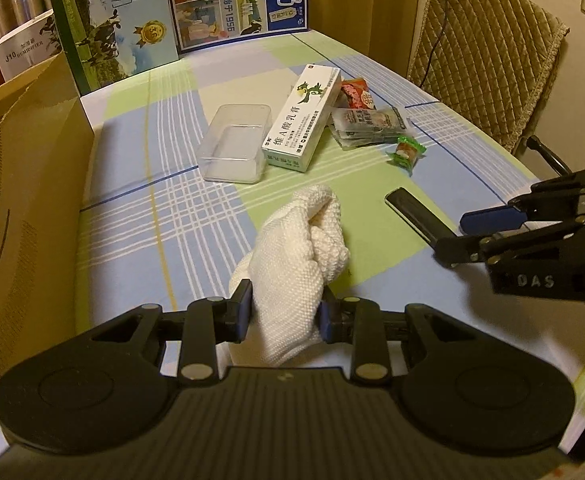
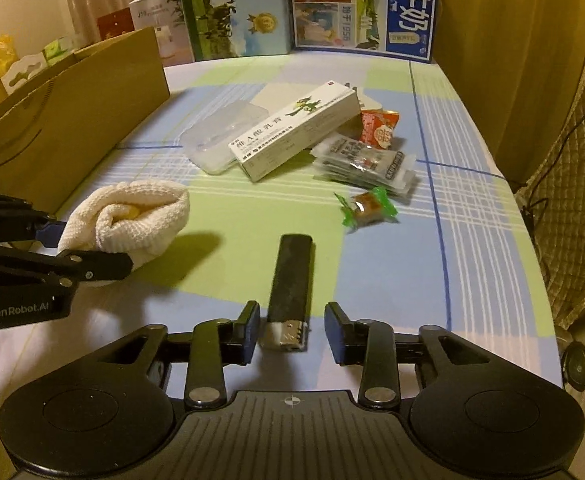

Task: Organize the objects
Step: 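Grasp the white cloth with the left gripper while the right gripper grasps the black lighter, then carry the cloth and lighter into the cardboard box and release both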

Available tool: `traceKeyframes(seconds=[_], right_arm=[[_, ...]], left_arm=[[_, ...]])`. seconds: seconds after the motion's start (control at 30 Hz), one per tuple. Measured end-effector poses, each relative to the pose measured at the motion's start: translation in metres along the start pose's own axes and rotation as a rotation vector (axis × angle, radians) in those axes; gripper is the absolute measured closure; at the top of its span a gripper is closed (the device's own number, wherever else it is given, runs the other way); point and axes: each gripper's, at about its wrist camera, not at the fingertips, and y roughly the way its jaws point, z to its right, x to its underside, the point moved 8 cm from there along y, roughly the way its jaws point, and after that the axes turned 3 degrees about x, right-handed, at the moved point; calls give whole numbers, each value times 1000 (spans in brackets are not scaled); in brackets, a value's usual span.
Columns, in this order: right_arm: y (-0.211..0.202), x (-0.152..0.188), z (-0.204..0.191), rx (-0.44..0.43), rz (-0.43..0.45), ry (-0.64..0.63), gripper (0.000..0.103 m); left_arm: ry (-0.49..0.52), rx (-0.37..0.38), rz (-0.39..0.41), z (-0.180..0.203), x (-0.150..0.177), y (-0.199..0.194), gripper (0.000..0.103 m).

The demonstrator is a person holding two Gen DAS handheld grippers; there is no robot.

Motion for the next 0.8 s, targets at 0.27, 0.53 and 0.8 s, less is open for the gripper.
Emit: traceKeyframes(seconds=[0.27,0.53,0.8], right_arm=[[14,-10,-5,59,40,16,78],[0,-8,-2,79,44,75,84],[-44,-13,-15,67,85,131,84]], left_arm=[[0,1,2,0,-6,5,76],[0,5,0,0,-6,4,76],[-1,9,32,4,-11,-22,76]])
